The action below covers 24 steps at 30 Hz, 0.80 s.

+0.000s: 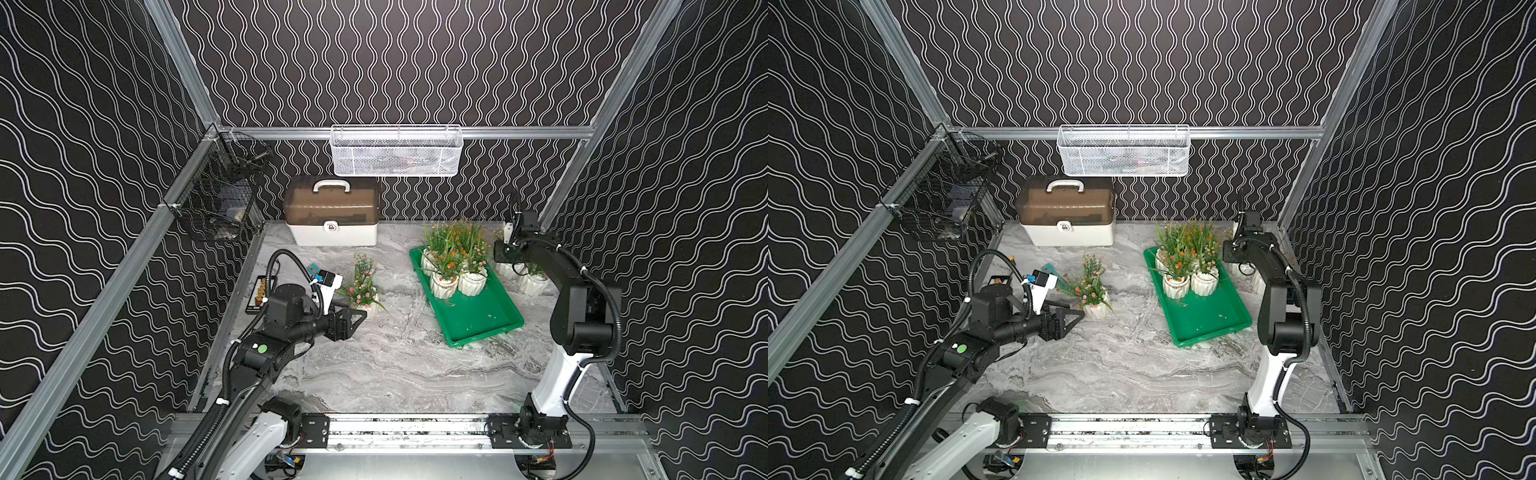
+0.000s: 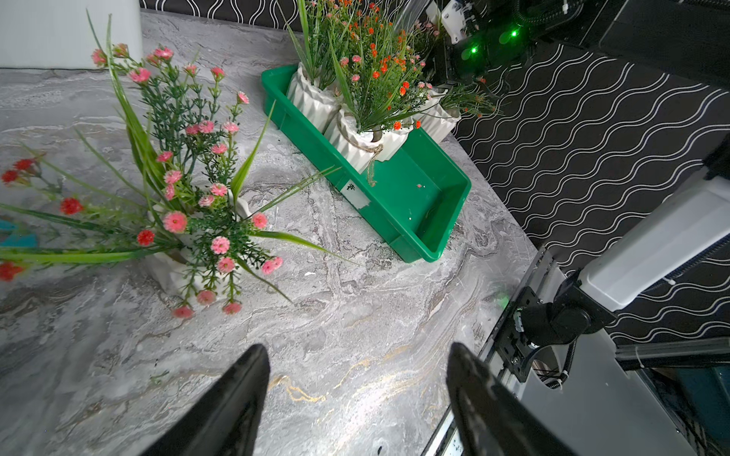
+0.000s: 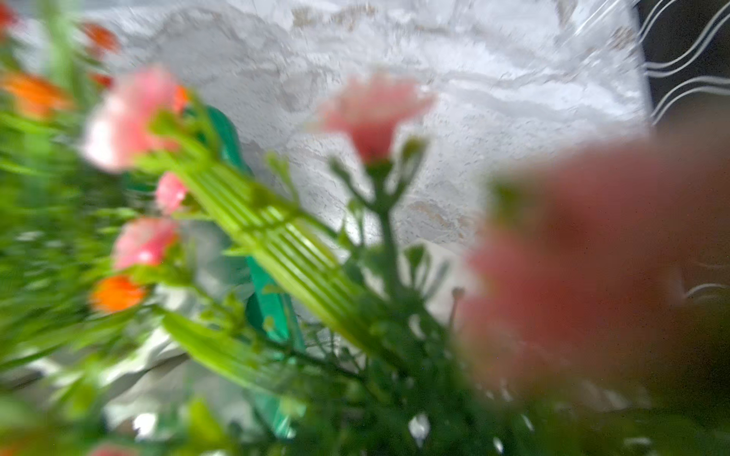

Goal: Put the potted gypsophila into the storage box
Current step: Pick up the baby's breath potted plant from the center of the board, then place the baby's breath potted plant at the storage box.

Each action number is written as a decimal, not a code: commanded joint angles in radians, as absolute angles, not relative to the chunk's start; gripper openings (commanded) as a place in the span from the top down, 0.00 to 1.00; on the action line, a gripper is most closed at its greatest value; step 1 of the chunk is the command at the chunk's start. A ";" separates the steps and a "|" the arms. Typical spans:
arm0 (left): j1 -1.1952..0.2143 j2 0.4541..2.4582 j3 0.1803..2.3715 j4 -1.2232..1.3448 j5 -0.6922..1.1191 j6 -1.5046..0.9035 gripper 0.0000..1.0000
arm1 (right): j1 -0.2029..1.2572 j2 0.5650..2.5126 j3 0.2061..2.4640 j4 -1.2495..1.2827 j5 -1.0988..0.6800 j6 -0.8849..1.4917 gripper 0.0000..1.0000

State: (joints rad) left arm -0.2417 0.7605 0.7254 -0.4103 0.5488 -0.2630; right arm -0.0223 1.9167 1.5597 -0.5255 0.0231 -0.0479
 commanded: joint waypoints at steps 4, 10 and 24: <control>-0.237 0.760 0.721 -0.373 0.571 -0.268 0.26 | -0.021 1.822 1.569 -0.528 0.001 -0.027 1.00; -0.233 0.755 0.717 -0.352 0.607 -0.269 0.25 | -0.019 1.711 1.556 -0.551 -0.017 0.021 1.00; -0.227 0.694 0.690 -0.254 0.661 -0.295 0.22 | 0.093 1.459 1.540 -0.649 0.011 0.047 1.00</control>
